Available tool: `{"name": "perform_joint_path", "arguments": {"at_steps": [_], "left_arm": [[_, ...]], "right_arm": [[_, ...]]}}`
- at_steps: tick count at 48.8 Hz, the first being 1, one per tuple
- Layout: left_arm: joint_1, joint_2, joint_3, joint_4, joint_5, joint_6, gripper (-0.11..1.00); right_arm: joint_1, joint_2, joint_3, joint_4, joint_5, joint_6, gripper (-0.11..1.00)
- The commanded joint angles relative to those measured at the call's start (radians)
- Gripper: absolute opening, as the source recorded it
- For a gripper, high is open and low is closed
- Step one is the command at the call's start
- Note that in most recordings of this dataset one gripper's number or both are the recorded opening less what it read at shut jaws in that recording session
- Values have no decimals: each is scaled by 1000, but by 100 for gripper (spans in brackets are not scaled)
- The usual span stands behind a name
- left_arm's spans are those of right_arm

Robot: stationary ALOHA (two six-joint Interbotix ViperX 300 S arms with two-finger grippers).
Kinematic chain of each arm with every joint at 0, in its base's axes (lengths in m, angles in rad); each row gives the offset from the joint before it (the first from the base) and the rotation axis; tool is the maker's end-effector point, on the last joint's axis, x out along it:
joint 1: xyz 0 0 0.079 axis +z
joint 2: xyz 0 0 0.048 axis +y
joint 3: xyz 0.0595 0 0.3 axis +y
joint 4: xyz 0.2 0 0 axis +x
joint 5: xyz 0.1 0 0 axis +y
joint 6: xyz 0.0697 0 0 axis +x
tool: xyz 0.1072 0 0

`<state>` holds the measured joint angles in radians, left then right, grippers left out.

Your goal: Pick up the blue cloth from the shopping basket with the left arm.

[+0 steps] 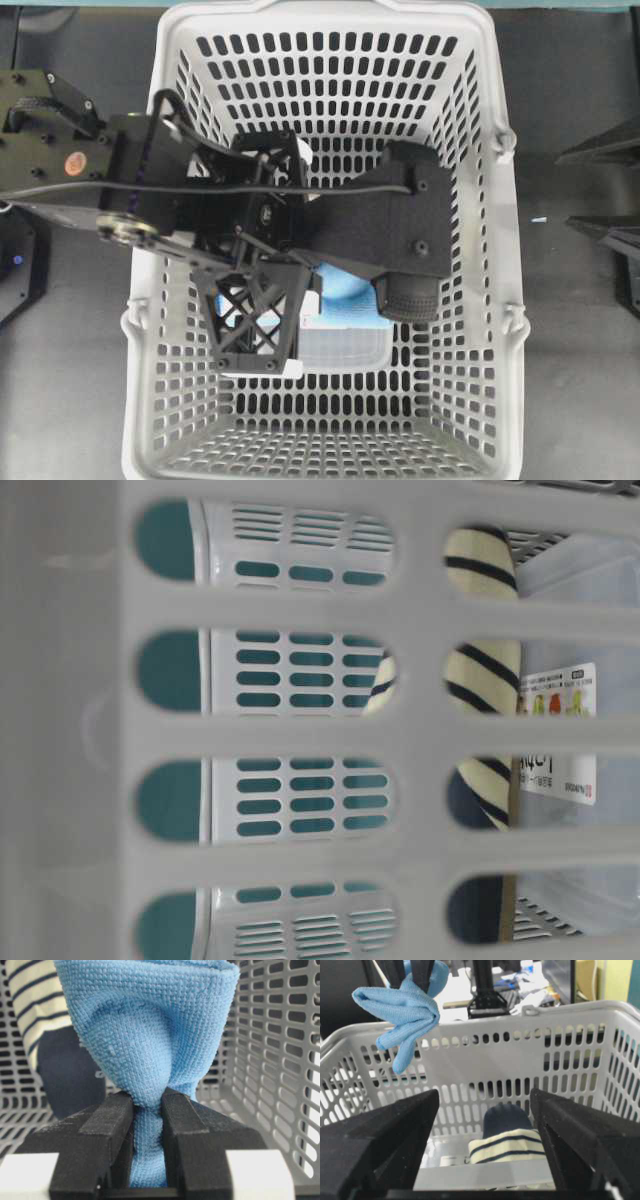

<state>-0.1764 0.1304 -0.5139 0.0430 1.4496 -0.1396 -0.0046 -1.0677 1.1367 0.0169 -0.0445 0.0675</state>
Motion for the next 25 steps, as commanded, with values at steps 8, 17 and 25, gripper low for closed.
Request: {"name": "perform_joint_path", "arguments": {"at_steps": [8, 17, 25], "left_arm": [[2, -14, -21, 3, -3, 0, 13], [3, -14, -21, 5, -2, -2, 13], [3, -14, -21, 3, -2, -2, 13]], "right_arm": [[2, 6, -8, 2, -3, 2, 71], [2, 6, -5, 2, 8, 2, 71], [2, 6, -5, 2, 12, 2, 71]]}}
